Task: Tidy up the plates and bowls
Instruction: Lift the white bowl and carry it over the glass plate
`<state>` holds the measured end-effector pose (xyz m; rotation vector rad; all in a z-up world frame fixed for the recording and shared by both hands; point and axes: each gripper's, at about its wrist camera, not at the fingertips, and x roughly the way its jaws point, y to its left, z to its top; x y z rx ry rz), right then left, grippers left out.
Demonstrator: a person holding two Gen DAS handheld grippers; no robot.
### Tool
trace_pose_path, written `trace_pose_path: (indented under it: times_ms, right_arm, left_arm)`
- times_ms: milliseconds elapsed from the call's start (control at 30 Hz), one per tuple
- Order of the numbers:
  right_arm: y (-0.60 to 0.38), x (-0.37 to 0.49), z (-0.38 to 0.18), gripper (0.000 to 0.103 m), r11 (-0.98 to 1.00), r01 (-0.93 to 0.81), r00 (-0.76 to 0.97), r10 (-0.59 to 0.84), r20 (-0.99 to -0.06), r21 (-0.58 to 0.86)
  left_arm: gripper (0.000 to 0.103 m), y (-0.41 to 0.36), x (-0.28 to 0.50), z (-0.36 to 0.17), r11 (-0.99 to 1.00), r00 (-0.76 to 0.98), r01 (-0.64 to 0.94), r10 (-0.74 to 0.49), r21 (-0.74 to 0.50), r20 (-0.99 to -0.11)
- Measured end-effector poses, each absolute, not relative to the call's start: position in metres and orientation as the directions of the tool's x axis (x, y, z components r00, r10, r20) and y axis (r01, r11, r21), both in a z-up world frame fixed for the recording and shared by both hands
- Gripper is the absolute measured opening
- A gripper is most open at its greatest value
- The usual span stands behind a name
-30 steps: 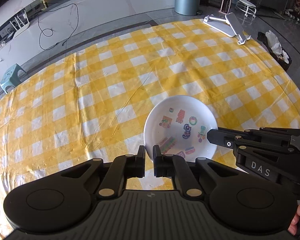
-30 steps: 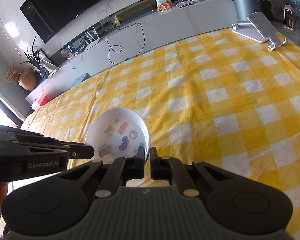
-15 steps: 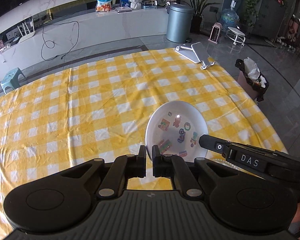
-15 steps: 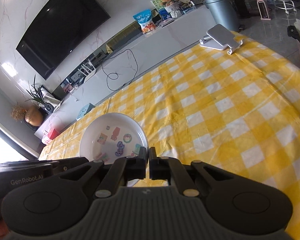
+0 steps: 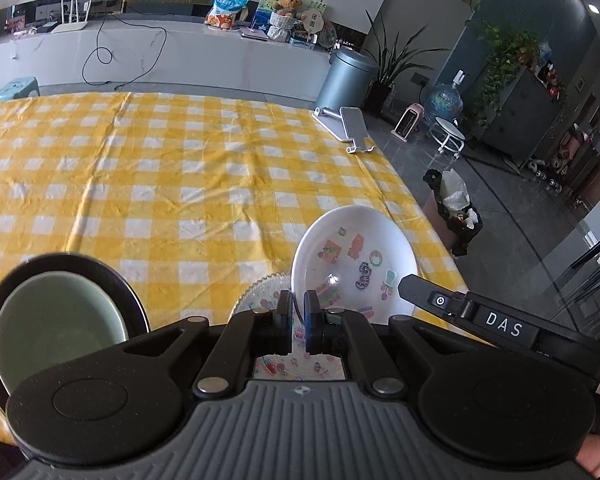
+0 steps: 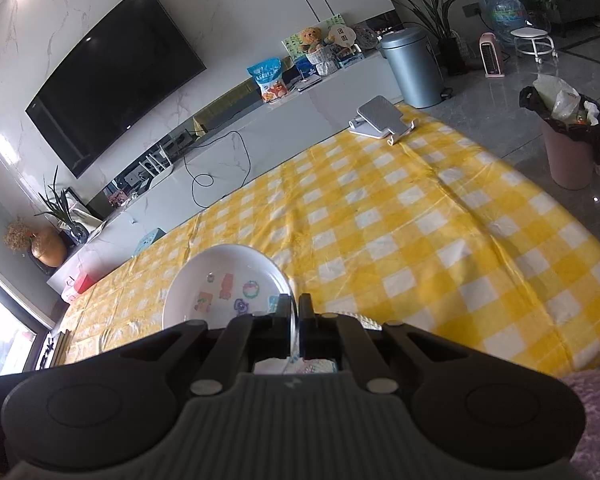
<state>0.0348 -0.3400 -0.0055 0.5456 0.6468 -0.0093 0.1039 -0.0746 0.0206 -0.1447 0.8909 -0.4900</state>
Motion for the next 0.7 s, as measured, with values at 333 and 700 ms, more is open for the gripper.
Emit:
trace_pose_path:
  times_ms: [333,700]
  right_arm:
    - [-0.347,0.024,-0.041,0.001,0.852,0.25,0.756,0.125,-0.643,0.459]
    - [-0.338,0.046,-0.065,0.002,0.87,0.269,0.724,0.1,-0.683,0.413]
  left_arm:
    - [0.005,-0.081,0.093,-0.02,0.885,0.472,0.316,-0.459,-0.341,-0.753]
    - [0.006,-0.084,0.104,-0.046,0.904,0.448,0.283,-0.421,-0.321,-0.789]
